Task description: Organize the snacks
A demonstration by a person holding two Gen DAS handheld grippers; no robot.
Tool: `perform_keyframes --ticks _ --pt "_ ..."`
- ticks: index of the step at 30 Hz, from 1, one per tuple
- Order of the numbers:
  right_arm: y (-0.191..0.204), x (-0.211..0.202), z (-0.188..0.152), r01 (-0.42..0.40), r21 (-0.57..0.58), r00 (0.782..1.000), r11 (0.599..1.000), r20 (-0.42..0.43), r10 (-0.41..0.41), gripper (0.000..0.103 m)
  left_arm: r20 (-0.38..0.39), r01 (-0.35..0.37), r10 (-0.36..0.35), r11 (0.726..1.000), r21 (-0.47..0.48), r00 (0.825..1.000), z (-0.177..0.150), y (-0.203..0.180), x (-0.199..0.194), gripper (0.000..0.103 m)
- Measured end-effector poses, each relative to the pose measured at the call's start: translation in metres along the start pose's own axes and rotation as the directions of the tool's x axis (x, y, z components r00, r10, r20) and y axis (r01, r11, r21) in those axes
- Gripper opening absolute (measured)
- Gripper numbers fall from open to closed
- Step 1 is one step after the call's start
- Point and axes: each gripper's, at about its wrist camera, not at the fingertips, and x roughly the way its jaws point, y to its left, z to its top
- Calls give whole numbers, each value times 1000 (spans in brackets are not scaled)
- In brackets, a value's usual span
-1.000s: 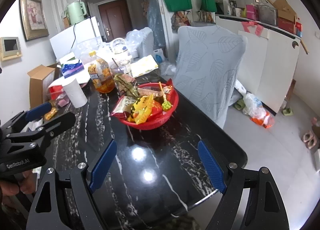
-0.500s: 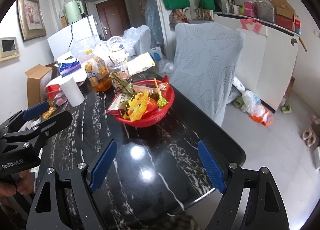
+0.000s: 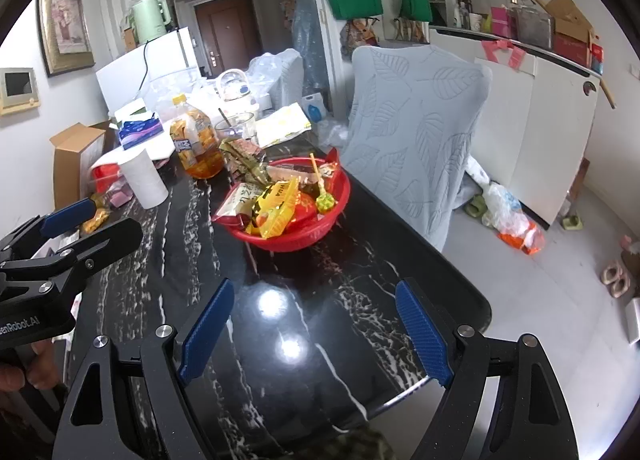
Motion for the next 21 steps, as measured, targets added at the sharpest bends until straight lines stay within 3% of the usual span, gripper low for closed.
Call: perform_keyframes --ticks 21 --pt "2 -2 -1 -13 -9 1000 1000 8 13 84 -21 15 -16 1000 -15 1000 -2 -3 -1 98"
